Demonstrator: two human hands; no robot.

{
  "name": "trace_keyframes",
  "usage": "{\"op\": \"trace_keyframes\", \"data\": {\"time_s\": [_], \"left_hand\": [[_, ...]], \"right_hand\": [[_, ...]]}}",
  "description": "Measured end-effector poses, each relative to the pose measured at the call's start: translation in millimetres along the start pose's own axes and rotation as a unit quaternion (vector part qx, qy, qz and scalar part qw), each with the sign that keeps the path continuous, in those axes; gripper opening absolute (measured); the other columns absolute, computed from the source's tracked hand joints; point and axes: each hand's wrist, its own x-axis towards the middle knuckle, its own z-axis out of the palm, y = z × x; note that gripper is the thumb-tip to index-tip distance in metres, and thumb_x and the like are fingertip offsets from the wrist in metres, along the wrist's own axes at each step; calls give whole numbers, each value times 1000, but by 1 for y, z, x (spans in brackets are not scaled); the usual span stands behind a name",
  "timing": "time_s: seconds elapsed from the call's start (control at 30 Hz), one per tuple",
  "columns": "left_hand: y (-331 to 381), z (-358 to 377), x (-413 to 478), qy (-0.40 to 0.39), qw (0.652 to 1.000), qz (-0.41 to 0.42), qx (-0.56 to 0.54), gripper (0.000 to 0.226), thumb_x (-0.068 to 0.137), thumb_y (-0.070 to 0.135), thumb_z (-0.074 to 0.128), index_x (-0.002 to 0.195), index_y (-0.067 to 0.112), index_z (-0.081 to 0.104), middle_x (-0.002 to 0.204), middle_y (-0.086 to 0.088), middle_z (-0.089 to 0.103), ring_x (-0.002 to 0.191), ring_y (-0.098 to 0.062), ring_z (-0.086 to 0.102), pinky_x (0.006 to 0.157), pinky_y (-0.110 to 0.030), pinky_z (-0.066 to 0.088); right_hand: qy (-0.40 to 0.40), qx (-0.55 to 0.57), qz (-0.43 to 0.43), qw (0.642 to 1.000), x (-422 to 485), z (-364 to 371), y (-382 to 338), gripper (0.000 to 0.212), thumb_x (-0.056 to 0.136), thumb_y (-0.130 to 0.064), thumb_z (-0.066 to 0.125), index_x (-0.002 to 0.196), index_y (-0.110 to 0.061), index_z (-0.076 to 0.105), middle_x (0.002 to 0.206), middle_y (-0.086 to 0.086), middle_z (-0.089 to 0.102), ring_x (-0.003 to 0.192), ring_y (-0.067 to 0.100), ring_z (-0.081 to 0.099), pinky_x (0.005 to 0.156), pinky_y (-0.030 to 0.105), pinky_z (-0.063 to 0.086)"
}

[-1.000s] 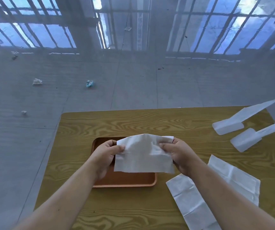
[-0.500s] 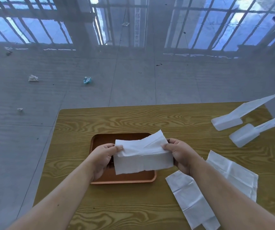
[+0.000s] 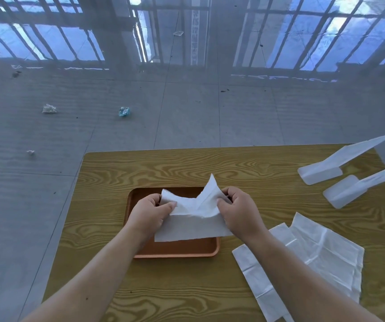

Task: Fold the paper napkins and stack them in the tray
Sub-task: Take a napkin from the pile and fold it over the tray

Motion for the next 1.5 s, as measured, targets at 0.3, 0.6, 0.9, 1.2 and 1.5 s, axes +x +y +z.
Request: {"op": "trace_keyframes", "data": {"time_s": [0.3, 0.6, 0.9, 1.2, 1.5], "left_hand": [[2, 0, 6, 31, 999, -11, 8, 12, 94, 32, 74, 92, 21, 75, 83, -4, 82, 74, -27, 77, 71, -46, 63], [6, 7, 1, 114, 965, 48, 232, 23, 89, 48, 62, 75, 30, 66, 59, 8, 69, 51, -11, 60, 49, -31, 43], [29, 26, -10, -26, 999, -25, -15, 24, 99, 31, 69, 100, 7, 71, 102, -19, 81, 88, -37, 74, 91, -56, 58], [22, 21, -17, -150, 944, -100, -277, 41, 108, 29, 44, 132, 7, 70, 125, -22, 76, 108, -34, 76, 95, -50, 60], [16, 16, -9, -230, 928, -79, -280, 50, 93, 52, 68, 128, 17, 74, 116, -16, 76, 102, -32, 76, 80, -45, 61]], "right_hand": [[53, -33, 39, 997, 3, 8, 6, 18, 97, -22, 53, 109, -25, 66, 70, -13, 59, 56, 4, 49, 53, 22, 36], [92, -122, -61, 986, -7, 12, -3, 10, 97, -19, 59, 103, -26, 64, 57, -10, 58, 46, 7, 51, 47, 23, 37], [-124, 127, -27, 984, -7, 29, -26, 24, 101, -8, 55, 118, -23, 63, 76, 5, 73, 62, 12, 60, 62, 28, 47], [-56, 183, -82, 978, -17, 35, -20, 35, 93, -12, 49, 119, -34, 57, 88, 16, 63, 84, 20, 65, 80, 49, 55], [-32, -27, -306, 951, -29, 33, -33, 47, 96, -2, 51, 134, -30, 46, 89, -13, 59, 83, 12, 63, 73, 34, 56]]}}
